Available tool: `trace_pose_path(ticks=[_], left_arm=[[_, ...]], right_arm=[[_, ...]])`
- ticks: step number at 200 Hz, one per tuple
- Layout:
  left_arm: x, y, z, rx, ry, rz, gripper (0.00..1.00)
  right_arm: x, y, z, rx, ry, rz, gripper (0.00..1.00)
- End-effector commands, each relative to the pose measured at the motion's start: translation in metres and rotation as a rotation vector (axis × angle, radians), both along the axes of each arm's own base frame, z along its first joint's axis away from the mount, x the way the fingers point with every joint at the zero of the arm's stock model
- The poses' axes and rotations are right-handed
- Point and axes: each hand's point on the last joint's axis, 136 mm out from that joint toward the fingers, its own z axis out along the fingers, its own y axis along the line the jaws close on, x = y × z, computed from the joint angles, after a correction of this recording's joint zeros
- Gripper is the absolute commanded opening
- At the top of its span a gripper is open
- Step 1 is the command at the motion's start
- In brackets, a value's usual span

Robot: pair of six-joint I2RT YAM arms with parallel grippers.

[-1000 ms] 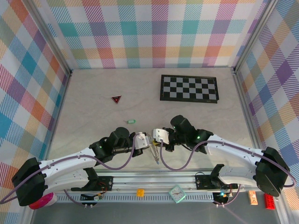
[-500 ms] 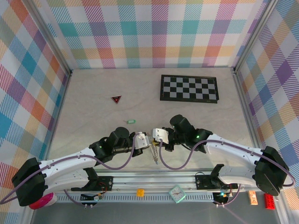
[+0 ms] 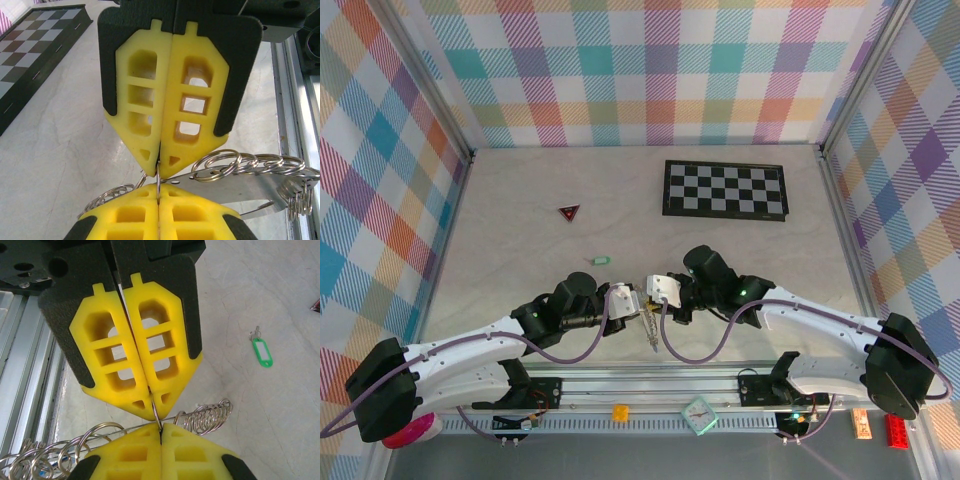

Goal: Put the keys on the keyring

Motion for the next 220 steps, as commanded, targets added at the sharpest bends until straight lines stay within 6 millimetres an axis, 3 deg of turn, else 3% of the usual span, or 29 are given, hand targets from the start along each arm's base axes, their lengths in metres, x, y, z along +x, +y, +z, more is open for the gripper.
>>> trace_pose_path(ticks=[1, 59, 109, 142, 176, 220], left_arm=[[0.002, -0.012, 0.034, -0.11, -0.048, -0.031, 0.07], [0.001, -0.013, 0.034, -0.111, -0.047, -0.039, 0.08], [0.001, -0.012, 0.035, -0.106, -0.054, -0.039, 0.0], [0.002, -0.008, 0.035, -0.1, -0.064, -0.024, 0.0], [0.005, -0.006, 0.038, -0.104, -0.071, -0.001, 0.0], [0.017, -0.002, 0.043, -0.104, -0.073, 0.073, 0.0]], right_arm=[[-0.012, 0.013, 0.015, 0.055, 0.021, 0.074, 0.0], [-0.012, 0.014, 0.016, 0.058, 0.019, 0.075, 0.0], [-0.011, 0.01, 0.013, 0.047, 0.014, 0.053, 0.0], [-0.002, -0.007, 0.022, 0.118, -0.048, -0.047, 0.24], [0.009, -0.027, 0.04, 0.22, -0.07, -0.188, 0.35], [0.02, -0.041, 0.053, 0.26, -0.087, -0.306, 0.39]])
